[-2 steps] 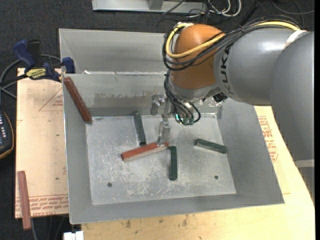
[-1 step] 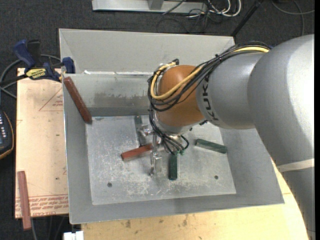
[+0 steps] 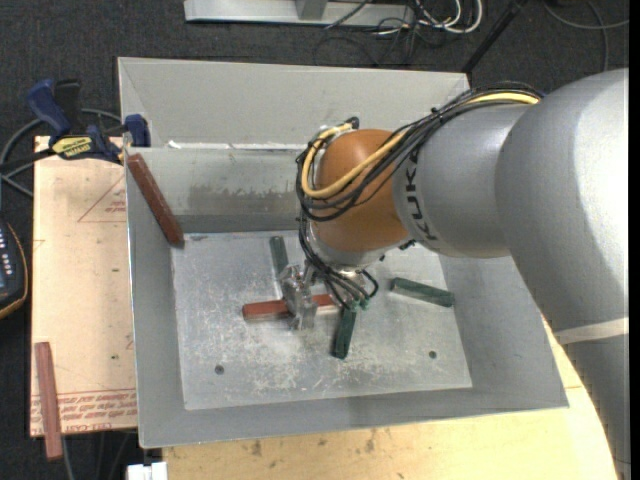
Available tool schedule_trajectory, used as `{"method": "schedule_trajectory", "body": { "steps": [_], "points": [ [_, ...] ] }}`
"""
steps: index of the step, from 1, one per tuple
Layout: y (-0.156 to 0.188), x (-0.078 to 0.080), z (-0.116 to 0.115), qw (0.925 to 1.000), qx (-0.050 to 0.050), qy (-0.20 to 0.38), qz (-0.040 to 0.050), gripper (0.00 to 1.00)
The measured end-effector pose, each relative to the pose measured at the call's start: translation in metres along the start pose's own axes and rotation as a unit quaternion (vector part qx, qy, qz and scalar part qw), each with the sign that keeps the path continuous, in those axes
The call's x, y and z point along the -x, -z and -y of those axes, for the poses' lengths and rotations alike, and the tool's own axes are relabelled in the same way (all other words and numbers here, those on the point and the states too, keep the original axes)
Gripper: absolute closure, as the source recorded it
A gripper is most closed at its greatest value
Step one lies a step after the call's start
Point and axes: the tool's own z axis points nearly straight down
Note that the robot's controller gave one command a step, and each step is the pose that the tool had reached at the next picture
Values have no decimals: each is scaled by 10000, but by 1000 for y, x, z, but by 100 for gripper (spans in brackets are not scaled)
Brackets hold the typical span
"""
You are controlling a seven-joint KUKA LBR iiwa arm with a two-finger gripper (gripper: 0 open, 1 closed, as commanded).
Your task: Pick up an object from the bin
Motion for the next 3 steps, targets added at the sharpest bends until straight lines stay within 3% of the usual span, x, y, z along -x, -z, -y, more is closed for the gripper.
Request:
{"method": "schedule_trajectory", "body": {
  "steps": [1, 2, 3],
  "points": [
    [7, -15, 9, 9840, -4, -1782, -4, 100],
    [1, 5, 51, 9985, 1, -543, 17, 100],
    [-1, -42, 75, 9982, -10, -602, -17, 100]
  ]
}}
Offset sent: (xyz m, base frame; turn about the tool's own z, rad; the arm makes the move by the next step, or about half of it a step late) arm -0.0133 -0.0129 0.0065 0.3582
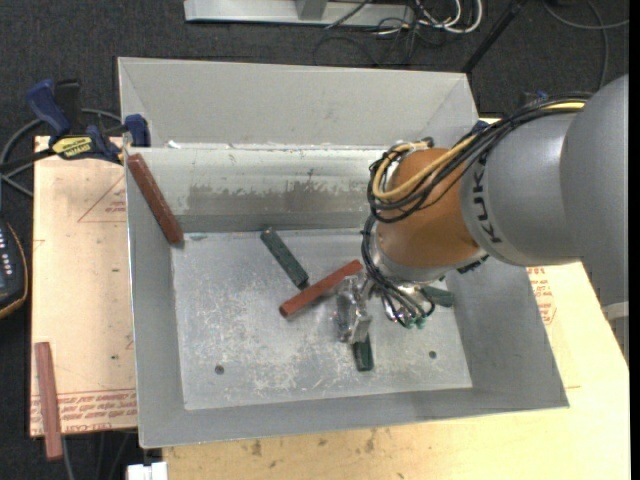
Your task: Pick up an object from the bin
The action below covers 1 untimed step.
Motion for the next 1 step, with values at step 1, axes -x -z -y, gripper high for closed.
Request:
{"method": "schedule_trajectory", "body": {
  "steps": [1],
  "points": [
    [0, 1, -2, 10000, 4, 12, 8, 0]
  ]
}}
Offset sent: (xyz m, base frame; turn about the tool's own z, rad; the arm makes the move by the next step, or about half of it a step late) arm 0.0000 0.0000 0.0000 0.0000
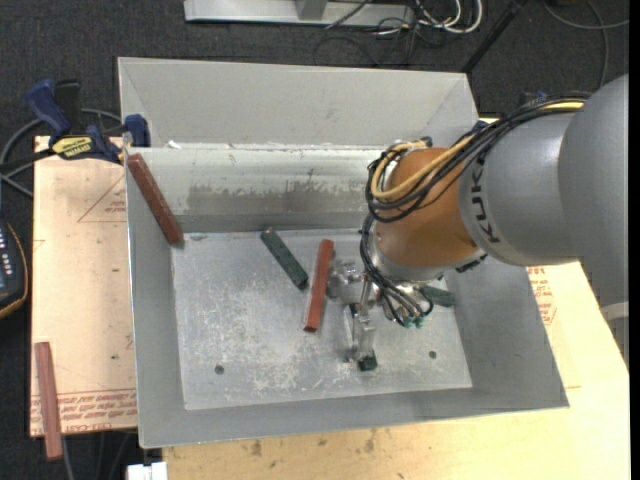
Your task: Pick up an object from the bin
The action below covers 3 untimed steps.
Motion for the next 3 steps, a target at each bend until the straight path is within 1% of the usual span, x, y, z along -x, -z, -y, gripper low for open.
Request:
{"method": "schedule_trajectory", "body": {
  "steps": [1, 2, 3],
  "points": [
    [67, 29, -47, 9866, 9, -1633, 27, 0],
    [-2, 83, -30, 9929, -2, -1189, 17, 0],
    [119, 92, -56, 9990, 1, 451, 42, 0]
  ]
}}
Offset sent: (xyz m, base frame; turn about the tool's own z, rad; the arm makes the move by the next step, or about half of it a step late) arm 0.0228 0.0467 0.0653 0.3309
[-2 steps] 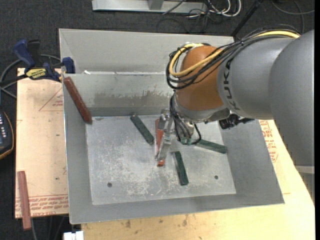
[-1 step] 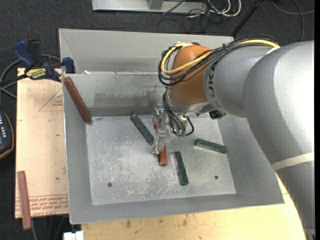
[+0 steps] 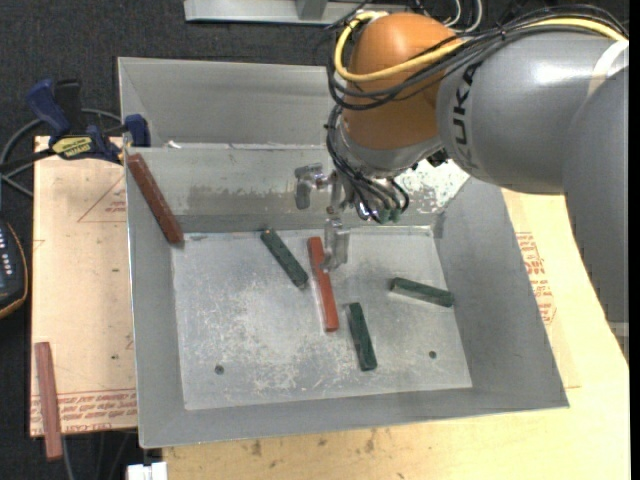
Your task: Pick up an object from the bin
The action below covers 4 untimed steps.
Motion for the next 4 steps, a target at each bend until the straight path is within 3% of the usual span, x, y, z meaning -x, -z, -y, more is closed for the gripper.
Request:
{"method": "schedule_trajectory", "body": {
  "steps": [1, 2, 3, 4],
  "points": [
    [-118, -36, 70, 9660, 9, 2586, -30, 0],
    [-117, -47, 21, 9716, 18, 2368, -20, 0],
    [-49, 14, 23, 9740, -9, 2267, 26, 0],
    [-119, -66, -4, 8694, 36, 4940, -46, 0]
  ]
}}
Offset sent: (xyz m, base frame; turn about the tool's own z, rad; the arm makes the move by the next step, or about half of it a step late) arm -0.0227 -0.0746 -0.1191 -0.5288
